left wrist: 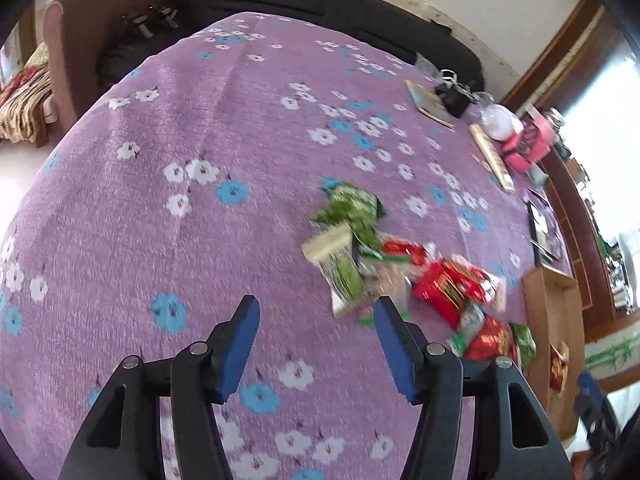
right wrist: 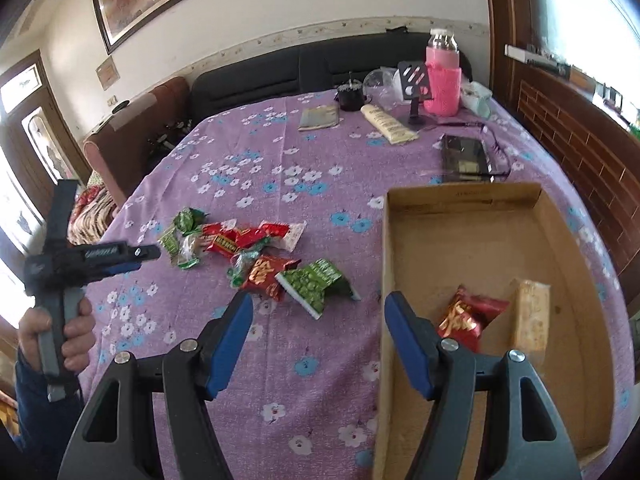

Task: Organize snacks
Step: 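Grasp the green-and-white pea snack packet with the left gripper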

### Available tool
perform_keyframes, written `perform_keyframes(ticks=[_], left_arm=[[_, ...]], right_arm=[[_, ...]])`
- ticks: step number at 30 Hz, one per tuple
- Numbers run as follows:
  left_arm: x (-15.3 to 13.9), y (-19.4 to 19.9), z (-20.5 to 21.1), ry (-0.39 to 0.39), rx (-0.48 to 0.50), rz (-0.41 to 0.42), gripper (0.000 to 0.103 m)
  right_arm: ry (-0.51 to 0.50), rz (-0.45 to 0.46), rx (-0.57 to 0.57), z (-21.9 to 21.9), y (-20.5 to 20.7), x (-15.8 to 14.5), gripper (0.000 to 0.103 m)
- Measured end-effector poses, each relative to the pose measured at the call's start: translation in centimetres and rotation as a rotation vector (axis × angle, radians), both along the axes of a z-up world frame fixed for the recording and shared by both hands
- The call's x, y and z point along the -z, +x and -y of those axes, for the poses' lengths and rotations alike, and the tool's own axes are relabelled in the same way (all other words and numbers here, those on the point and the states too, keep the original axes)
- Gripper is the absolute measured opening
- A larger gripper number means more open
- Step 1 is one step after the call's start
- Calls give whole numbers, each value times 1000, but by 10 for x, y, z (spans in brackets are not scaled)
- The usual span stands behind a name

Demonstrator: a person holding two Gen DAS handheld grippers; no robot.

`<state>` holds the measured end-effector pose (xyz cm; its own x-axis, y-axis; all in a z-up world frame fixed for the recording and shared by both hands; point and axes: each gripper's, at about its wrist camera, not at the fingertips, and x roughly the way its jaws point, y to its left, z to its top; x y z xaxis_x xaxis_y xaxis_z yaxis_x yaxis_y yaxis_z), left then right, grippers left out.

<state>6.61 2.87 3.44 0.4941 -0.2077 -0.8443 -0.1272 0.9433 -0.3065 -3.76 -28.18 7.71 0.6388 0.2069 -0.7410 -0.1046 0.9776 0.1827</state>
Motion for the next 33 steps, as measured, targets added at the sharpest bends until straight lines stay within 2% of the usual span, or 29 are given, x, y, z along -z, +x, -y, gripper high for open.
perform_keyframes(ticks=[6, 9, 10, 11, 12, 13, 15, 21, 25, 27, 33], left_arm=[[10, 25, 2, 18, -52, -23, 63], [15, 32, 10, 25, -27, -12, 62], [14, 32, 14, 51, -24, 3, 59], [15, 33, 18, 73, -12, 11, 48], [15, 34, 19, 85, -10, 16, 42], [16, 34, 19, 93, -10, 29, 39], [17, 33, 17, 94, -4, 43, 34], [17, 30, 3, 71, 13, 44, 28], [15, 28, -11, 51, -4, 44, 28], [12, 27, -19, 22, -12, 49, 28], [5, 25, -33, 4, -52, 74, 28]], right_arm=[[16, 9, 1, 4, -4, -1, 68], [25, 6, 11, 7, -3, -1, 68], [28, 4, 12, 6, -2, -1, 68], [28, 2, 9, 5, -1, -2, 68], [28, 0, 5, 3, 0, -2, 68], [29, -2, -2, 0, 2, -3, 68], [32, -5, -19, -10, 6, -4, 68], [43, -29, -101, -55, 24, -3, 68], [121, -93, -150, -89, 52, 5, 58], [131, -126, -163, -106, 68, 11, 56], [121, -213, -183, -147, 103, 36, 38]])
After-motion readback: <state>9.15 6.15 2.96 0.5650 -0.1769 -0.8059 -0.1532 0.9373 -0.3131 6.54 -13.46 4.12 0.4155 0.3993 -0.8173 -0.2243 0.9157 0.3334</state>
